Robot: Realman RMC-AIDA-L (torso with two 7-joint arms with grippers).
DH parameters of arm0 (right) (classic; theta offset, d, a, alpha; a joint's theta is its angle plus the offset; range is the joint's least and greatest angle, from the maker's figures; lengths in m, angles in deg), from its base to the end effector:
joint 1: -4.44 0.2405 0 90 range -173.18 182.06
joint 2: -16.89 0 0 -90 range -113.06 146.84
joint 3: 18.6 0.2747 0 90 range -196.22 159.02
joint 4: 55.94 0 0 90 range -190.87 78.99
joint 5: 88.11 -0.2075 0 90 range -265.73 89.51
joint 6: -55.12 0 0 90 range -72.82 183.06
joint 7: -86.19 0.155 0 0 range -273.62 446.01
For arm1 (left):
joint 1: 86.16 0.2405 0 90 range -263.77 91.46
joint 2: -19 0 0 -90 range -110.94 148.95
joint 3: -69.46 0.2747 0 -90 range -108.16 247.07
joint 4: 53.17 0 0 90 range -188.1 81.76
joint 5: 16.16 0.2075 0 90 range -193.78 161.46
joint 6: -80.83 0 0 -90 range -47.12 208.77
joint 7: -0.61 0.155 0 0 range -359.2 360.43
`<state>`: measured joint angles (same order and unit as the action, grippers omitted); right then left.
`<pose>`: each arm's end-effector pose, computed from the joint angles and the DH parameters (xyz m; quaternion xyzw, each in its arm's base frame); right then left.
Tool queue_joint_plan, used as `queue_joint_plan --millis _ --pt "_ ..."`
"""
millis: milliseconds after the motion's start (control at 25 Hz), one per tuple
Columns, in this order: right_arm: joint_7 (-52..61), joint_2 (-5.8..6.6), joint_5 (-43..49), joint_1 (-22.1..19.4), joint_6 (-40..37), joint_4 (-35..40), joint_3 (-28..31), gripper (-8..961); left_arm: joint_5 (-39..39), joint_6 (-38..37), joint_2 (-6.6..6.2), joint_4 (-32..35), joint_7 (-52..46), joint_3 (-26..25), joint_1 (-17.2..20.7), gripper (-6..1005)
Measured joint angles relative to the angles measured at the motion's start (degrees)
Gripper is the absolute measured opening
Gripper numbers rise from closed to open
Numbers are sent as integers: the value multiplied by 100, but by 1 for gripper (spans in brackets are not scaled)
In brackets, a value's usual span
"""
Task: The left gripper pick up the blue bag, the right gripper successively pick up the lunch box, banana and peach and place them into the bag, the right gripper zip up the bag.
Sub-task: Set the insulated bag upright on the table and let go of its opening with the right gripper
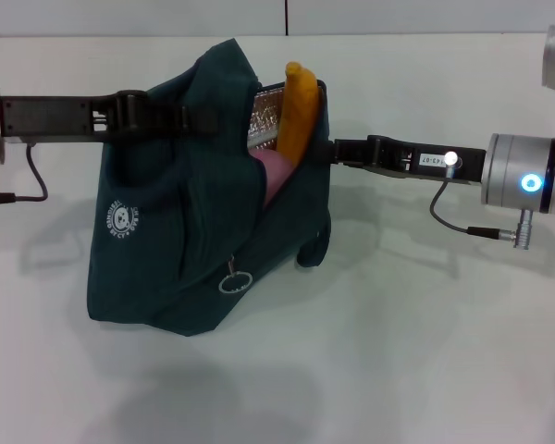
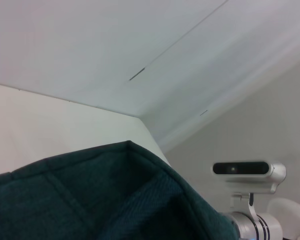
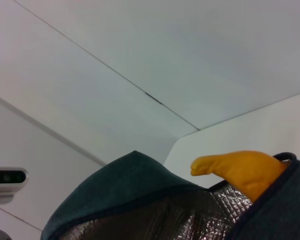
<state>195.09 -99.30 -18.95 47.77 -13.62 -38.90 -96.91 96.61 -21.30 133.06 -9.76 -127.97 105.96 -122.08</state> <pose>0.1961 0.3928 -0.0810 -0.8099 0.4934 0.3165 0.0240 -0.2271 0.3602 0.0413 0.8278 0.4852 0.2808 0.0235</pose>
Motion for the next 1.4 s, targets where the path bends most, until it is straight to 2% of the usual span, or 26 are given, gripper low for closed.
queue_joint_plan --millis 360,680,800,840,880,1080,1240,1400 --pt "-124 0 -25 -7 -51 1 17 103 0 0 -8 0 0 33 -3 32" --pt "-1130 33 -660 -288 -703 179 70 29 -68 0 25 -1 -31 33 -5 32" --pt "-1331 88 -705 -639 -988 779 84 27 -194 40 42 -91 -52 9 -42 32" --pt "-1438 127 -704 -941 -1172 1313 84 26 -235 82 44 -153 -54 1 -65 32" --pt "-1438 127 -704 -941 -1172 1313 84 26 -252 135 46 -224 -54 0 -88 32" --pt "-1623 289 -655 -1624 -1612 2277 217 25 -259 656 87 -599 -54 12 -159 32" --pt "-1639 456 -635 -1833 -1827 2249 472 25 -248 945 175 -706 -57 5 -65 32" --pt "-1708 576 -512 -1854 -1865 1950 596 25 -267 1098 199 -729 -56 2 11 32"
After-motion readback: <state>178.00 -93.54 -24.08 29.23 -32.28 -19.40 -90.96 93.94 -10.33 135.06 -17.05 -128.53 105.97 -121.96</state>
